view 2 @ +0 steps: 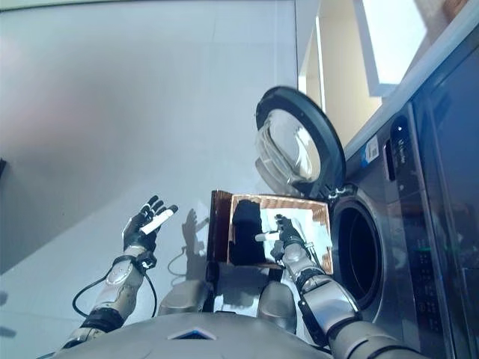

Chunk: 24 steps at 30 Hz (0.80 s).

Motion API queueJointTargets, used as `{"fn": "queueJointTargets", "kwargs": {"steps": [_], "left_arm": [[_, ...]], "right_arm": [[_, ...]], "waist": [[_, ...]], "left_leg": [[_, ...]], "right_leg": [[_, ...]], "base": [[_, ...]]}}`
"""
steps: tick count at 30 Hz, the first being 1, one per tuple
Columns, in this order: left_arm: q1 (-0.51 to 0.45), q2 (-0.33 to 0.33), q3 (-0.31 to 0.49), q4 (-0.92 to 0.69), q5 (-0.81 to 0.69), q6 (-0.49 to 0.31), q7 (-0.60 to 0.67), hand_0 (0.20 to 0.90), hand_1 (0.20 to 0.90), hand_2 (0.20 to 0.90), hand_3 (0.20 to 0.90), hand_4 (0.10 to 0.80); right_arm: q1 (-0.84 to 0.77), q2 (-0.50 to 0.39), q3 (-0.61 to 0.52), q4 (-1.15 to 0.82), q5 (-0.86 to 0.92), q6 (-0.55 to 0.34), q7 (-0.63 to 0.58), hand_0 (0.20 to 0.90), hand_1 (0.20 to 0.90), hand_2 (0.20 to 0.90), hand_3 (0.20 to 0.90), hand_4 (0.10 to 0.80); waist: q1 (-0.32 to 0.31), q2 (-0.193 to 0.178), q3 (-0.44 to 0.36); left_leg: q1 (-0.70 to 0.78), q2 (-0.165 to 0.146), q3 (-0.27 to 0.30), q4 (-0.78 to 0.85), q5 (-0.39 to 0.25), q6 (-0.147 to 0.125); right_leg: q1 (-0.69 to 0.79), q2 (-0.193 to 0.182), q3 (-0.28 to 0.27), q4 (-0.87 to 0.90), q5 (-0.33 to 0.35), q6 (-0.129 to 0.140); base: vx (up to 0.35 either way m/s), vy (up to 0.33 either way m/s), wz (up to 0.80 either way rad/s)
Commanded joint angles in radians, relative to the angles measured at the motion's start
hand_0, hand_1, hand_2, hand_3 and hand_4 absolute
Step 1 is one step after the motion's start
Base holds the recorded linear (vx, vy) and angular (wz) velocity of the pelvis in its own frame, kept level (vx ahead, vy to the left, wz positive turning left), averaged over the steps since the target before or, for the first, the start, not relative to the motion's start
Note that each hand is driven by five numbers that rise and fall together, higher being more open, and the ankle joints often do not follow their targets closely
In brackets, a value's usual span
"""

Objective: Pick up the clothes and place them into the washing machine

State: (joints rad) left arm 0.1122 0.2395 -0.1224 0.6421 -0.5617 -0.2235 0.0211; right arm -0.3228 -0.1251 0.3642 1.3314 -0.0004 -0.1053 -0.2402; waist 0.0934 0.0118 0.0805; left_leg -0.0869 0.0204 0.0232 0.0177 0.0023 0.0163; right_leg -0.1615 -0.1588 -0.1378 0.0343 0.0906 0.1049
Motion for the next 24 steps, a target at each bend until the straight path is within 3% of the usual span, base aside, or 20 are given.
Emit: {"fn": "queueJointTargets", "kwargs": {"steps": [1, 15, 20, 24], "left_arm": [[-0.027, 0.030, 0.008, -0.035, 0.041, -0.042, -0.006, 0.900, 0.900, 0.900, 0.900, 0.800], [0.025, 0.042, -0.010, -0.093, 0.033, -0.029, 0.001, 0.900, 0.900, 0.900, 0.900, 0.800], [0.016, 0.052, -0.010, -0.098, 0.016, -0.031, 0.020, 0.900, 0.900, 0.900, 0.900, 0.800], [-0.017, 0.071, -0.029, -0.134, -0.001, -0.041, 0.035, 0.900, 0.900, 0.900, 0.900, 0.800]], "right_arm": [[-0.052, 0.033, 0.038, 0.026, -0.013, -0.007, -0.028, 0.900, 0.900, 0.900, 0.900, 0.800], [-0.032, 0.092, 0.035, 0.066, -0.005, 0.018, -0.056, 0.900, 0.900, 0.900, 0.900, 0.800], [-0.065, 0.101, 0.046, 0.044, 0.015, 0.012, -0.072, 0.900, 0.900, 0.900, 0.900, 0.800], [-0.118, 0.104, 0.052, 0.022, 0.040, 0.004, -0.085, 0.900, 0.900, 0.900, 0.900, 0.800]], "waist": [[0.015, -0.021, -0.017], [0.040, -0.011, -0.039], [0.047, -0.008, 0.009], [0.047, 0.000, 0.097]], "left_leg": [[-0.002, -0.004, -0.012, -0.023, 0.003, -0.043], [0.038, -0.010, -0.021, -0.048, -0.003, -0.041], [-0.027, -0.024, -0.032, 0.024, -0.020, -0.037], [-0.163, -0.033, -0.048, 0.204, -0.060, -0.034]], "right_leg": [[0.039, -0.030, -0.008, 0.022, -0.053, 0.028], [0.088, -0.043, -0.034, -0.005, -0.051, 0.038], [0.043, -0.055, -0.043, 0.045, -0.063, 0.035], [-0.057, -0.067, -0.031, 0.184, -0.097, 0.022]], "base": [[0.079, 0.032, 0.00], [0.023, 0.021, 0.01], [-0.097, 0.015, 0.11], [-0.217, -0.004, 0.14]]}}
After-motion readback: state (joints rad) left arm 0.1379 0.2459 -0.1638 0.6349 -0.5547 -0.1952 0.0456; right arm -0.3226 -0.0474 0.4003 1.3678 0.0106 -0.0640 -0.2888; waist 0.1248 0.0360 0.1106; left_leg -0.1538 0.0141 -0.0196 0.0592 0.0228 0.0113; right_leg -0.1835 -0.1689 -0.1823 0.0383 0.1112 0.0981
